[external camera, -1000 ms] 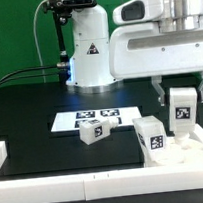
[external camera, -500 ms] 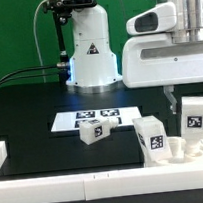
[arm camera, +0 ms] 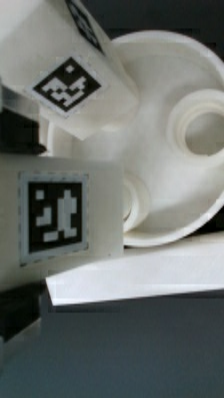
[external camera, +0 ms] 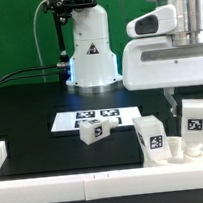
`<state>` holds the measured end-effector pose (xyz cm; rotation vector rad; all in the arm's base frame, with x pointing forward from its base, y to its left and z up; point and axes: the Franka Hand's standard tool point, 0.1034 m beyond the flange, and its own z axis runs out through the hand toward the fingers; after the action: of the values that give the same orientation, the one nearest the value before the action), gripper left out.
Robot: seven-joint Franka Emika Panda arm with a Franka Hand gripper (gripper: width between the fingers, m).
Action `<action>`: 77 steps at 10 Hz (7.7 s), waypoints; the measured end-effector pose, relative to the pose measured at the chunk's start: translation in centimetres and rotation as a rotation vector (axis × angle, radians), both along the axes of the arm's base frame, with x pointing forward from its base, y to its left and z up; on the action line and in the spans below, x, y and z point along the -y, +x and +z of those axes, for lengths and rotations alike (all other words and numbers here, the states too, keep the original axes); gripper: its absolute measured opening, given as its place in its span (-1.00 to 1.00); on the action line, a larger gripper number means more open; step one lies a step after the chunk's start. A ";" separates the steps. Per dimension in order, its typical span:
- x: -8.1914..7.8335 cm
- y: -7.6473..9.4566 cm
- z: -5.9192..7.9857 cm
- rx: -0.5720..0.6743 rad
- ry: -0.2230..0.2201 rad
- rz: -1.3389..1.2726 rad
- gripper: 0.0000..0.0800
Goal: Assemble stool
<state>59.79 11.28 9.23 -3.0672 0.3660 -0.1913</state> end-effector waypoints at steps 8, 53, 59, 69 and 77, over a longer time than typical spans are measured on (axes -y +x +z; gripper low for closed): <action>-0.5 -0.2 -1.4 0.004 -0.007 0.008 -0.16; -1.4 -1.3 1.0 -0.100 0.281 -0.991 0.62; -0.7 -1.4 2.5 -0.080 0.115 -0.194 0.62; -0.3 -0.6 1.2 -0.076 -0.145 0.773 0.62; 1.2 -1.1 -1.6 -0.142 -0.165 1.098 0.62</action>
Offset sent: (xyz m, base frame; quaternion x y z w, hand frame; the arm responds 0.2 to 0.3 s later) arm 0.0037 -0.0036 -0.0055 -0.0055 0.0126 -0.0078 0.9999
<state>58.68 10.05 7.60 -2.9123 -1.3458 0.0561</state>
